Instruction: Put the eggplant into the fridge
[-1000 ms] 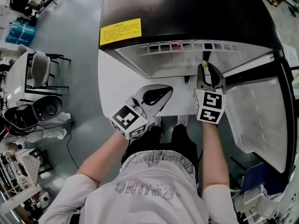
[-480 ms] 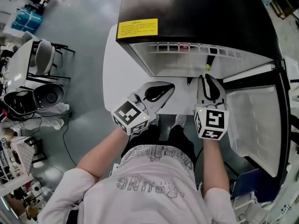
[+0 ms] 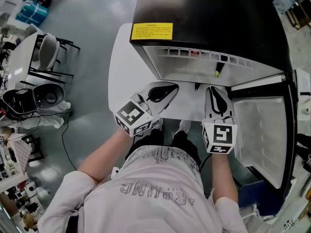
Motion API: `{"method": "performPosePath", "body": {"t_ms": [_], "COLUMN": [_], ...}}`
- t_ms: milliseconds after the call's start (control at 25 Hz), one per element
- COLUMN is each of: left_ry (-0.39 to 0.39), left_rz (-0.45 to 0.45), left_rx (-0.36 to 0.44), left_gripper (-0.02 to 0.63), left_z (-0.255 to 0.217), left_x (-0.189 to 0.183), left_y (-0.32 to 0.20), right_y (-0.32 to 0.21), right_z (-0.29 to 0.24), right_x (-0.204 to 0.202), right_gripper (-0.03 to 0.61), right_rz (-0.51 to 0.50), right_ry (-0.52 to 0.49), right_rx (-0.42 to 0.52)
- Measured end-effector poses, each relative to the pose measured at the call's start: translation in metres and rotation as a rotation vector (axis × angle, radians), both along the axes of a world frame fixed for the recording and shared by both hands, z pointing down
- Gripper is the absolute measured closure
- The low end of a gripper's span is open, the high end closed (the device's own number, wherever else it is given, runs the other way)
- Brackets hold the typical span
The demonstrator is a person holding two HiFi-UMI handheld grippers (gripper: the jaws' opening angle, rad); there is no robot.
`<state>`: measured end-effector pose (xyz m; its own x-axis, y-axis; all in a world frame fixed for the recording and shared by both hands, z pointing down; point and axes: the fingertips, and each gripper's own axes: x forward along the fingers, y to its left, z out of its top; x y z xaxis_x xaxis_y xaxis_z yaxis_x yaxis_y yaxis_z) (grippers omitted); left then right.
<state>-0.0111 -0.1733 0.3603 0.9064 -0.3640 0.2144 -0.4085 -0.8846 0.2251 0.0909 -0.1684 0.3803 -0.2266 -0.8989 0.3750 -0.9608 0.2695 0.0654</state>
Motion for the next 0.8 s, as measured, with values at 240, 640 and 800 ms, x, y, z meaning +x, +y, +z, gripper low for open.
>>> {"method": "performPosePath", "body": {"t_ms": [240,640,800], "left_ry": [-0.001,0.015,0.018], "left_rz": [-0.027,-0.052,-0.053], "left_rx": [0.008,0.011,0.01], "left_gripper": [0.607,0.607,0.607], "left_z": [-0.006,-0.013,-0.014], "left_x": [-0.005,-0.005,-0.002], "left_y": [-0.002,-0.002,-0.002], "right_y": [0.003,0.013,0.014], "right_z": [-0.009,-0.012,-0.013], "right_x": [0.002,-0.004,0.0], "right_gripper": [0.56,0.572,0.572], "right_rz": [-0.033,-0.079,-0.084], "right_ry": [-0.003,-0.026,-0.03], "right_rx": [0.0,-0.022,-0.028]}}
